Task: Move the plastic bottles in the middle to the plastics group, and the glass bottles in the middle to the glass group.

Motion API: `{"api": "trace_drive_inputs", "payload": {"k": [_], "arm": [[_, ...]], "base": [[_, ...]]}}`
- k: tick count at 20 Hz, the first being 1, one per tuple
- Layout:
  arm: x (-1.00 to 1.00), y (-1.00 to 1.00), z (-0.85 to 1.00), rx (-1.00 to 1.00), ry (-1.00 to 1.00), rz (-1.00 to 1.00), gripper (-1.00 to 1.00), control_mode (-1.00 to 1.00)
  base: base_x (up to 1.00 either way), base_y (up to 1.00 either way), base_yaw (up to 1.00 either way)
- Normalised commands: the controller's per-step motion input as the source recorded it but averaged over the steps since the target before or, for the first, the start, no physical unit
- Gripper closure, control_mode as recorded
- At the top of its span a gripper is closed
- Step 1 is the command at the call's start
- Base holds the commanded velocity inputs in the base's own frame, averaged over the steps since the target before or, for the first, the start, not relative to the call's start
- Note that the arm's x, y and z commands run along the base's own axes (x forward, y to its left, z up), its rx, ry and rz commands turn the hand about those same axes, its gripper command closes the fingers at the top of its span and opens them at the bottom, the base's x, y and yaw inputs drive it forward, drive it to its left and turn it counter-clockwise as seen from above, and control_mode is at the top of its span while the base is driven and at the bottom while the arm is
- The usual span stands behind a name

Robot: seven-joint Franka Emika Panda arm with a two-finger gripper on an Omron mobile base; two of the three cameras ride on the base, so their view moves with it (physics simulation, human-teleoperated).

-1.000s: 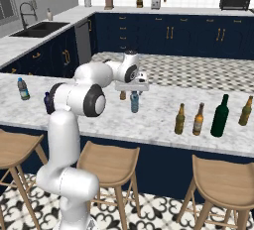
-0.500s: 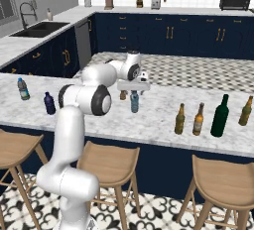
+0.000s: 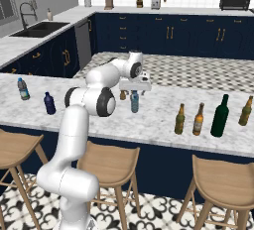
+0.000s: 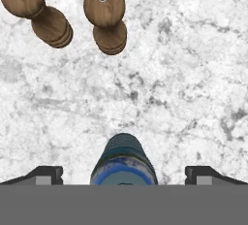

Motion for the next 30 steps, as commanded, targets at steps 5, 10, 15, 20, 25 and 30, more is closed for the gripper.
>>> {"api": "trace_drive_inputs", "payload": {"k": [5,10,15,20,25,30], "arm": [[-0.02,0.09,-0.2,0.0,0.03,0.0,1.0,-1.0],[-0.57,0.02,-0.09,0.06,0.13,0.01,1.0,-1.0],[-1.0,0.1,0.04,0.09,0.0,0.28,1.0,-1.0],[-0.88,0.58,0.16,0.02,0.0,0.32,1.0,-1.0],[-0.74,0.84,0.1,0.0,-0.05,0.26,1.0,-1.0],[-0.55,0.96,0.08,0.0,-0.18,0.27,1.0,-1.0]], "base": [[0.0,0.0,0.0],[0.0,0.0,0.0],[0.0,0.0,0.0],[0.0,0.0,0.0],[0.0,0.0,0.0],[0.0,0.0,0.0]]}}
